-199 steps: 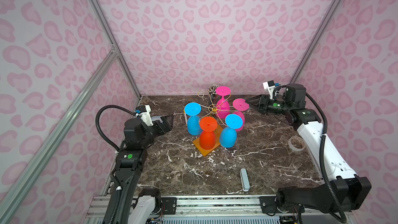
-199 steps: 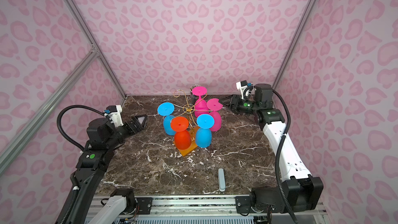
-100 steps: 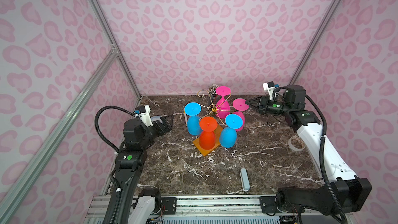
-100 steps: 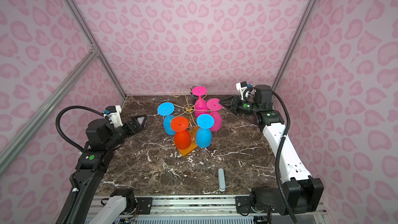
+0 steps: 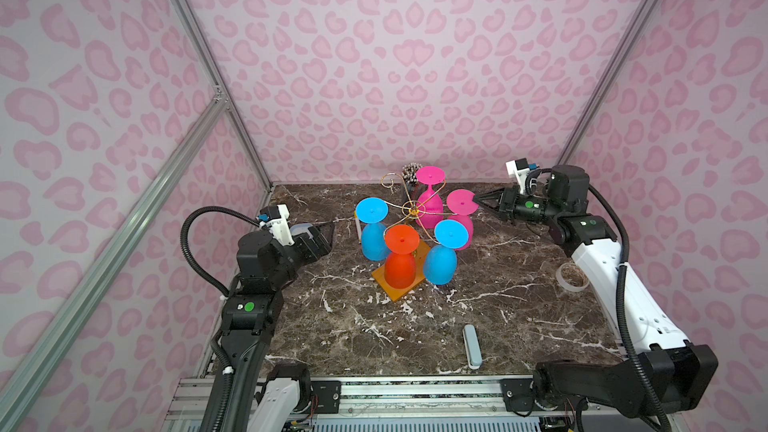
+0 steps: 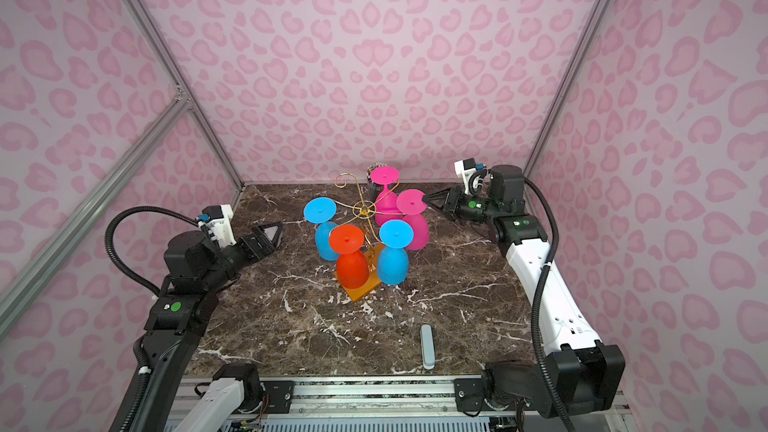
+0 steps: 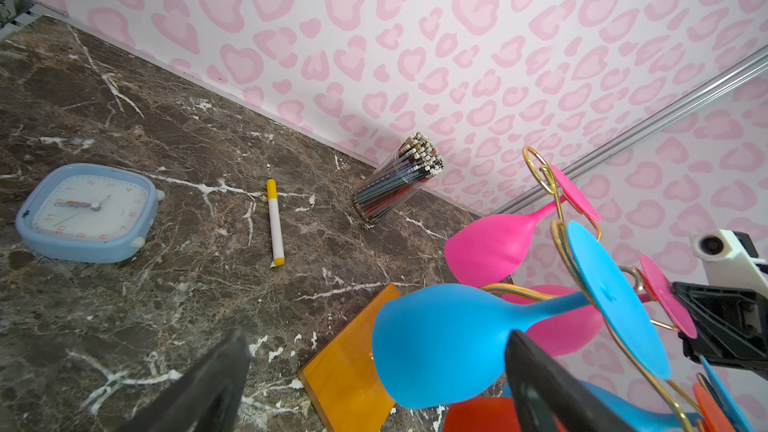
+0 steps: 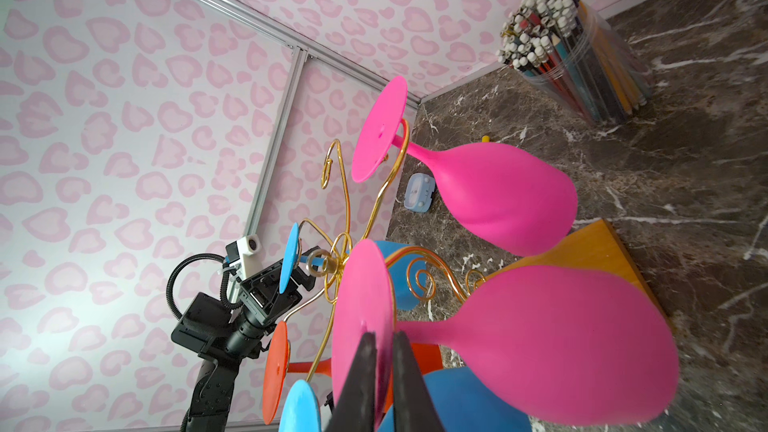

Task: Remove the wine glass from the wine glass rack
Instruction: 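Reach the right gripper to the pink glass stem farthest from the robot, then close the right gripper on the pink glass stem and slide it off the rack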

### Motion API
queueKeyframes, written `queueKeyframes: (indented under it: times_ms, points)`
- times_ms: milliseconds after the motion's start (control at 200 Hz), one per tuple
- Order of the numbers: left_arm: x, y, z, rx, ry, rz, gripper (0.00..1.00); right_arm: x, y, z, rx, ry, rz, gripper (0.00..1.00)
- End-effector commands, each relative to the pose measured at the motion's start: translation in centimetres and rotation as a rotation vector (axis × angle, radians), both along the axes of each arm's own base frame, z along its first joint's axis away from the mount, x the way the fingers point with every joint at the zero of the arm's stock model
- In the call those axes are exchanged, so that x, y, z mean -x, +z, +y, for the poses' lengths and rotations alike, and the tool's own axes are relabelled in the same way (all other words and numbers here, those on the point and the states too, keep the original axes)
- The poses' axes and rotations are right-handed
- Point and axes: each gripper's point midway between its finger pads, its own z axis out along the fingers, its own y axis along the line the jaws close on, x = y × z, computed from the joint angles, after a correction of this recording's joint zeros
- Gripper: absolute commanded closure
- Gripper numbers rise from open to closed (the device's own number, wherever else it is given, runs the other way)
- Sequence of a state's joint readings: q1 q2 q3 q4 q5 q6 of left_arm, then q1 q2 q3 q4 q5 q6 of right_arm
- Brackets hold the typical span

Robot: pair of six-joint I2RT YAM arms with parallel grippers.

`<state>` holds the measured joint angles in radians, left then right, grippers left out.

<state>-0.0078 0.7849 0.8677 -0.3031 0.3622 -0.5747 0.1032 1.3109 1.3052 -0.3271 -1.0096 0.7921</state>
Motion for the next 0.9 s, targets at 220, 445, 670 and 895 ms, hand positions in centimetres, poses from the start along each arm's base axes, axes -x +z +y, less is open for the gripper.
queueKeyframes:
  times_ms: [220, 445, 670, 895]
  points:
    - [0.5, 0.3, 0.3, -0.006, 0.016, -0.019, 0.03, 0.2, 0.6, 0.2, -0.014, 0.006, -0.016, 1.00]
    - [0.6, 0.5, 0.3, 0.000, 0.017, -0.021, 0.03, 0.7, 1.6, 0.5, -0.058, 0.001, -0.010, 1.00]
    - [0.4, 0.6, 0.2, 0.005, 0.016, -0.016, 0.03, 1.3, 2.2, 1.3, -0.067, 0.008, -0.001, 1.00]
    - [0.4, 0.8, 0.2, 0.008, 0.013, -0.021, 0.03, 1.9, 2.6, 2.0, -0.069, 0.013, -0.005, 1.00]
